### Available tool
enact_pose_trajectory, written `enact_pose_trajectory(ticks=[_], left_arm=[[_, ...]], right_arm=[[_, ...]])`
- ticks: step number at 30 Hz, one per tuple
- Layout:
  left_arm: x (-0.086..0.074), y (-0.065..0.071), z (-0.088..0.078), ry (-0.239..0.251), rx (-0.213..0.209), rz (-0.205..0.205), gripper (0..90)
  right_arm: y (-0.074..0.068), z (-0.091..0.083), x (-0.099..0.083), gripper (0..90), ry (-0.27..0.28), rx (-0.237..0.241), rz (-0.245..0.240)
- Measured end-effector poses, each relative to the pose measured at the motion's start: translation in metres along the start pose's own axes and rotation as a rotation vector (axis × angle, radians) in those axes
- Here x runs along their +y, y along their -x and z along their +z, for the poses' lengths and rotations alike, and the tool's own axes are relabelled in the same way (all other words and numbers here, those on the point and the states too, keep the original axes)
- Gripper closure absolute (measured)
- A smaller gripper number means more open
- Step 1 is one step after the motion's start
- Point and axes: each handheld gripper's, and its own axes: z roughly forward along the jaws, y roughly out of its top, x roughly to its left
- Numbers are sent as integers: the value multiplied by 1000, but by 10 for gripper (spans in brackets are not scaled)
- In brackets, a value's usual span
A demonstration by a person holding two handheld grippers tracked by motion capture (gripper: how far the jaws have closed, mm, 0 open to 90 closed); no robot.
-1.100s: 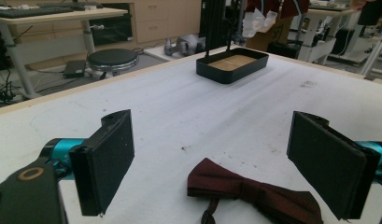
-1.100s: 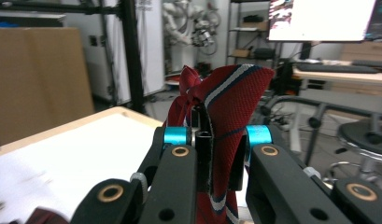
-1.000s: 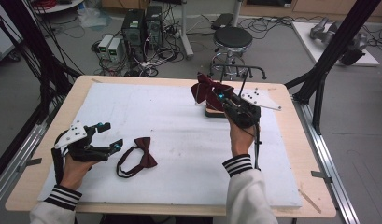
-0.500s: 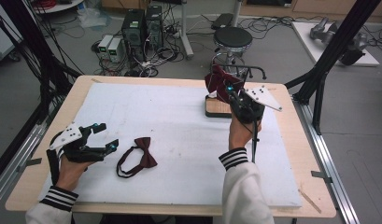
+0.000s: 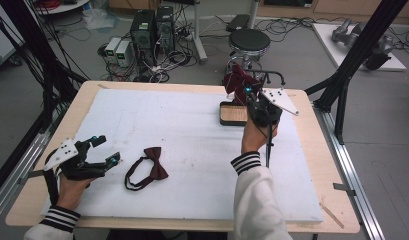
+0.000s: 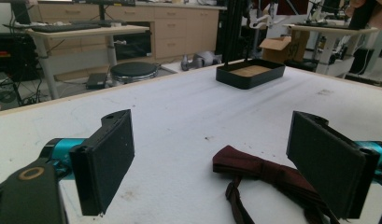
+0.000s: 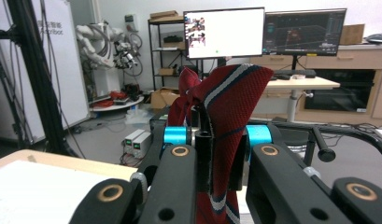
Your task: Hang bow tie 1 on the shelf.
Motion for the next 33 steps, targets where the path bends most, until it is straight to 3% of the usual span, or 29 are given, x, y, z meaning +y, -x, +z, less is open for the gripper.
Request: enact_pose_trajectory(ticks=[11, 33], left_arm=[[-5, -2, -4, 5, 9, 2, 156], [-11, -4, -9, 13, 18, -5, 157]], right_arm=[[1, 13, -7, 862, -7, -12, 40], [-15, 45, -3, 860, -27, 25, 30]])
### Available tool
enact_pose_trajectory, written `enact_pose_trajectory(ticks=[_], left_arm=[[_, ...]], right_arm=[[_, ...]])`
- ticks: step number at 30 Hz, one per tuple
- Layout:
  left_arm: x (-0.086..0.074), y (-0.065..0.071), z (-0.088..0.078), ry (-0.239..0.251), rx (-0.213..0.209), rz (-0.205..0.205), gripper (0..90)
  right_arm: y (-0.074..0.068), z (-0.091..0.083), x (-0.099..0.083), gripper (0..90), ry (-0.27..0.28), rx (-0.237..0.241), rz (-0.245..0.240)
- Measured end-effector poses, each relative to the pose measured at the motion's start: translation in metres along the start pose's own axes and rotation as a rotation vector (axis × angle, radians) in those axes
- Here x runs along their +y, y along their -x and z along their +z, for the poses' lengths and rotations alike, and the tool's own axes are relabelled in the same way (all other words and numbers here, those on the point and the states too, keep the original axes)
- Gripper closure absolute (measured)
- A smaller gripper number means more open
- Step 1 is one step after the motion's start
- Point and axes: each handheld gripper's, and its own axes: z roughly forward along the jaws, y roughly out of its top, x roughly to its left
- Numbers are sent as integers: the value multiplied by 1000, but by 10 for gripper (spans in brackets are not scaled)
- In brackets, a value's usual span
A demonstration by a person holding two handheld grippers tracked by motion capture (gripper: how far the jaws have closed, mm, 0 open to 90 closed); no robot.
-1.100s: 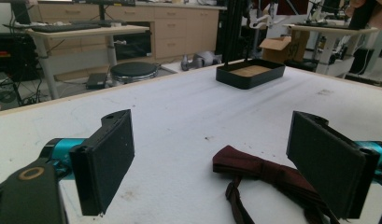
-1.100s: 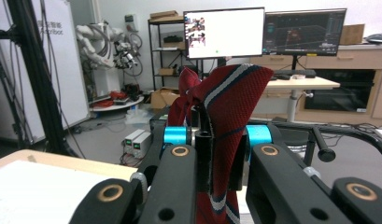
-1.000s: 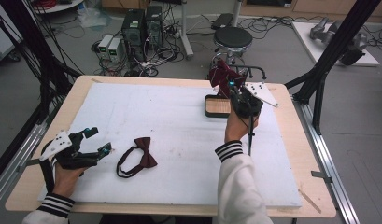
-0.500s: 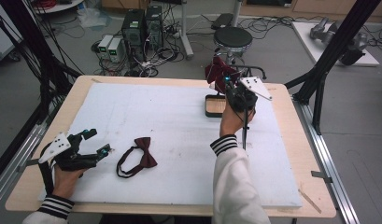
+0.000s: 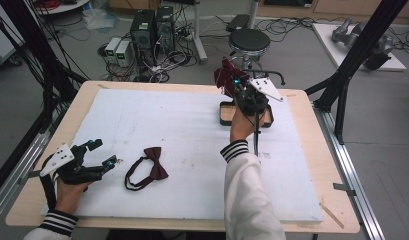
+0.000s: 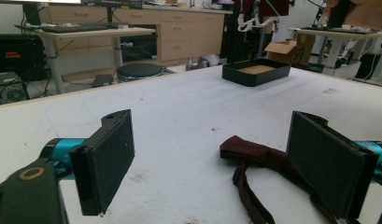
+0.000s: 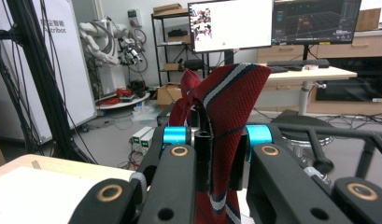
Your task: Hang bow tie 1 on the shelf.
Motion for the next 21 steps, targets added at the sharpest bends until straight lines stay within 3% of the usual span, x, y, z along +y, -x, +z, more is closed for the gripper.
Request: enact_pose_trajectory(ticks=[21], left_arm=[[0, -3, -4, 5, 1, 1, 158]], right_arm=[[-13, 18, -17, 856, -108, 67, 61]])
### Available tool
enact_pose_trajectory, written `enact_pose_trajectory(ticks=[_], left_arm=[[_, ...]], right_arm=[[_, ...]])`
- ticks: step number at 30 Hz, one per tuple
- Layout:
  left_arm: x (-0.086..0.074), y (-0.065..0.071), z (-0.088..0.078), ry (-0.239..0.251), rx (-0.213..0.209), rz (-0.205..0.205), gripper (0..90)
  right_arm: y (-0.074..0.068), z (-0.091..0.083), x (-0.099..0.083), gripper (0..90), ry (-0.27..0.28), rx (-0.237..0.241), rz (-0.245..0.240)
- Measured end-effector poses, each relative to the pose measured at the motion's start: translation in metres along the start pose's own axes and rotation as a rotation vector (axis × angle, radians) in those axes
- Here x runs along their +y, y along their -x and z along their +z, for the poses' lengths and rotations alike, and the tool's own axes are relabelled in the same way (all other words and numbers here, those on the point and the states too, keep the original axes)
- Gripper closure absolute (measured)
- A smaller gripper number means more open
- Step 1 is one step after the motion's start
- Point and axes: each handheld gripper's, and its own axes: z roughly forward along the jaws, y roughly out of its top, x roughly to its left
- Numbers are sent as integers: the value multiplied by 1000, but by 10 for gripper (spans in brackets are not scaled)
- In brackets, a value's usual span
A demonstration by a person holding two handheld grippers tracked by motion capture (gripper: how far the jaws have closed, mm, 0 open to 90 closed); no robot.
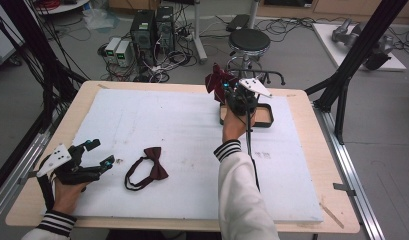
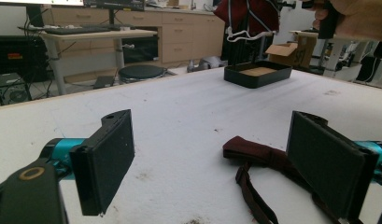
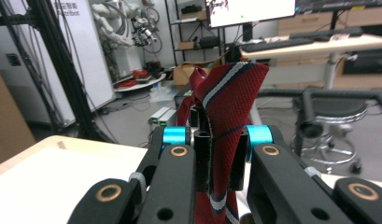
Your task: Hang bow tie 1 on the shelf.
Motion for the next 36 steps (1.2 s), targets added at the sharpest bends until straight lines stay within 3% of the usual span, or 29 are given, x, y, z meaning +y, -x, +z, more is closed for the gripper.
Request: enact_pose_trajectory(ticks=[8, 21, 36], left_arm=[[-3, 0, 0, 1, -3, -4, 157], [-5, -1, -1, 2, 1, -5, 157], [-6, 1, -2, 7, -4, -4, 157]], right_arm=[[3, 4, -14, 856, -45, 19, 40], [6, 11, -21, 852, -87, 28, 44], [16, 21, -35, 850, -205, 91, 23]])
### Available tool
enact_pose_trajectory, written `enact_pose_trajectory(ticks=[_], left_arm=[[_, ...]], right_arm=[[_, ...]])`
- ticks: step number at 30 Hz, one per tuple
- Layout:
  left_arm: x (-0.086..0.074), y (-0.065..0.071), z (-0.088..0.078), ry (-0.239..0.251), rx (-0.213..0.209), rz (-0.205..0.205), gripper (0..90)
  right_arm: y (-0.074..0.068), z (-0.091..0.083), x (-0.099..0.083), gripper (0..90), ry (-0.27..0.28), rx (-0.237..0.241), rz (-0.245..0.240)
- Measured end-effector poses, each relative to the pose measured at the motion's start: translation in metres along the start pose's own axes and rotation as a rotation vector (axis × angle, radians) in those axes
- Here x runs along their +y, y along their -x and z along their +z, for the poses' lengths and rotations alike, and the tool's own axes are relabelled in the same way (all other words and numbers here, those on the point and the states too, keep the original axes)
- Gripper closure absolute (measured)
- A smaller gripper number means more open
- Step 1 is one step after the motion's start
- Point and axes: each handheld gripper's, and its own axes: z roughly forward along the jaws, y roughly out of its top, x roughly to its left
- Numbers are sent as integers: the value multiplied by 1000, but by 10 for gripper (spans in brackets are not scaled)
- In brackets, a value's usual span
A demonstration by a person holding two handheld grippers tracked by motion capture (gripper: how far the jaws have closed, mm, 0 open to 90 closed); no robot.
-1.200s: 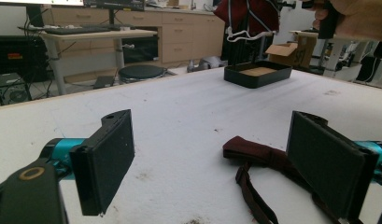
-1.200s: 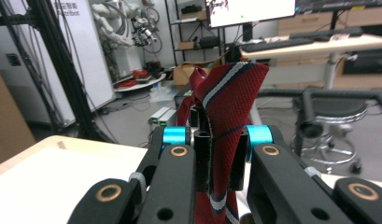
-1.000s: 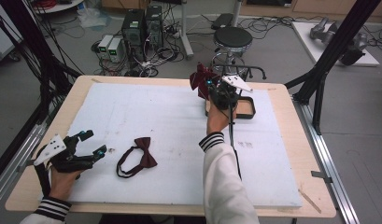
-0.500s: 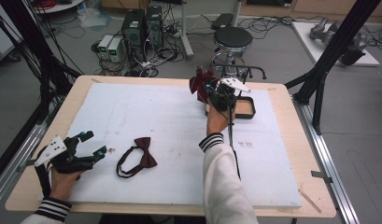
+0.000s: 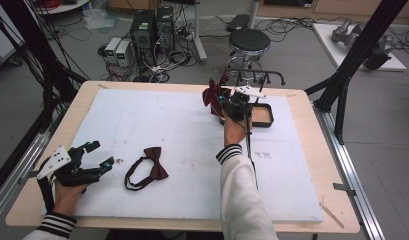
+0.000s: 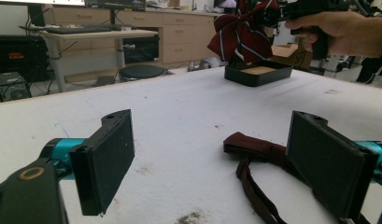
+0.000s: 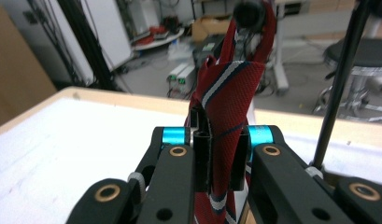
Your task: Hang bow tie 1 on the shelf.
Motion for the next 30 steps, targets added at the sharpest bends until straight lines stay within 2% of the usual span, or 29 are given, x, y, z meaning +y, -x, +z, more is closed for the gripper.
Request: enact_pose_trajectory(ticks=[8, 10, 18, 19, 20, 22, 23, 24, 26, 30], left_arm=[[-1, 1, 1, 1, -3, -1, 157], [-2, 1, 1, 3, 0, -2, 157], [-5, 1, 0, 14, 11, -3, 157], [-5, 1, 0, 15, 11, -5, 157], [-5, 1, 0, 15, 12, -5, 157], [-5, 1, 0, 16, 12, -4, 158], [-5, 1, 0, 17, 12, -4, 157], [-5, 1, 1, 17, 11, -5, 157], [-5, 1, 0, 15, 12, -2, 158], [-5, 1, 1, 17, 13, -3, 158]], right_arm=[[4, 2, -4, 850, -39, 25, -19], [4, 2, -5, 845, -36, 31, -14], [4, 2, -4, 819, -32, 36, -43], [4, 2, -4, 779, -31, 39, -44], [4, 2, -4, 683, -28, 49, -42], [5, 5, -5, 369, -23, 75, -13], [6, 7, -7, 212, -26, 71, 7], [6, 8, -8, 143, -40, 58, 20], [5, 8, -9, 105, -72, 61, -8], [-1, 3, -7, 104, -58, 93, -71]])
